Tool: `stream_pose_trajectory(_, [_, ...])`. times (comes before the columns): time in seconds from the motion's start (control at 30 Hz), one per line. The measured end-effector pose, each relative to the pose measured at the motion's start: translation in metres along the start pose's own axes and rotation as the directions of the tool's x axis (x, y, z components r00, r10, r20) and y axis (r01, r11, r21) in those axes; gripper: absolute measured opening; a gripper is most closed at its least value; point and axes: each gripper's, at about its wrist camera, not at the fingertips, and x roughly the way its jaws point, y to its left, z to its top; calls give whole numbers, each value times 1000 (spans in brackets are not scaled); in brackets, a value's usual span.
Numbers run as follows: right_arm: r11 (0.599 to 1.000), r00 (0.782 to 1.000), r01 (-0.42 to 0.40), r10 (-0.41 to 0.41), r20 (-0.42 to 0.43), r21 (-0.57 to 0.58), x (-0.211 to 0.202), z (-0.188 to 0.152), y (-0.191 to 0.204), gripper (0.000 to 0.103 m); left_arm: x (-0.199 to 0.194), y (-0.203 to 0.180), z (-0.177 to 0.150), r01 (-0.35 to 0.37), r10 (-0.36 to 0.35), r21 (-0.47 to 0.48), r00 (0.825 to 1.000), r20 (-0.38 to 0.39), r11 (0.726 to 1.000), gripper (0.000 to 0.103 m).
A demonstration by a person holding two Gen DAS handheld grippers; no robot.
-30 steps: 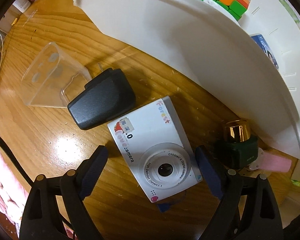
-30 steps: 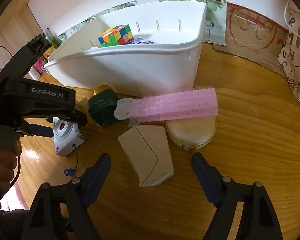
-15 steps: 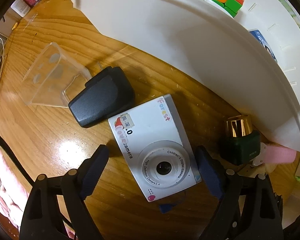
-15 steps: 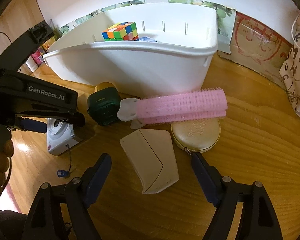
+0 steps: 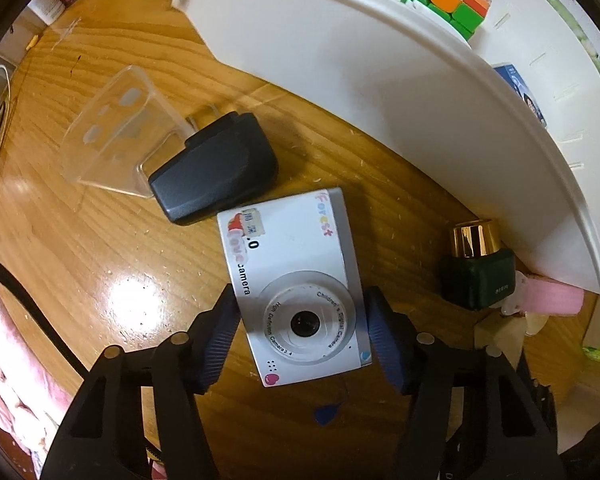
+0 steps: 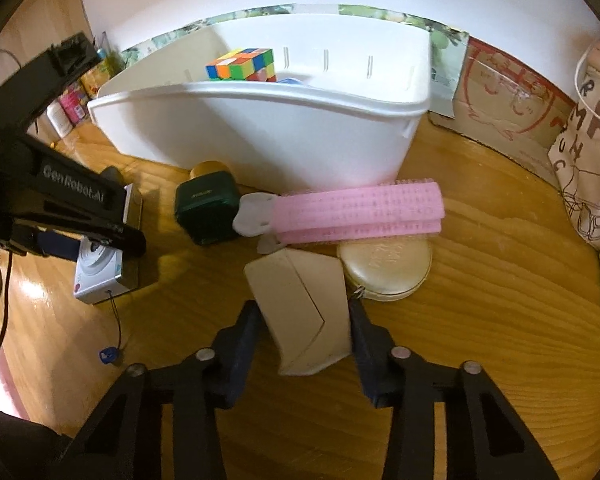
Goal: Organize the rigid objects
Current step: 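Grasp the white lens gadget with the left tool while the right tool grasps the beige folded box, then lift the white gadget with the left tool while the right tool carries the beige box over the bin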
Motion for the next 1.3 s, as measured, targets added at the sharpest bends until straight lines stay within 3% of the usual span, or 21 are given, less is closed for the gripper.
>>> stream_pose_trajectory(0.57, [999,999,-33,32,-25,-39,-14,-19,21,42,-6,56,-46,56,-56,-33,998,-21,998,63])
stream_pose_trajectory(1.03, [992,996,-51,60,68,-116,-51,-26,50,42,-13,147,-85,49,-53,-153,998,-19,987,62])
stream_pose_trajectory(1.3, [990,986,-98,110,124,-102,-70,-7,57,42,-49,204,-85,39,-27,-199,998,61,979,62])
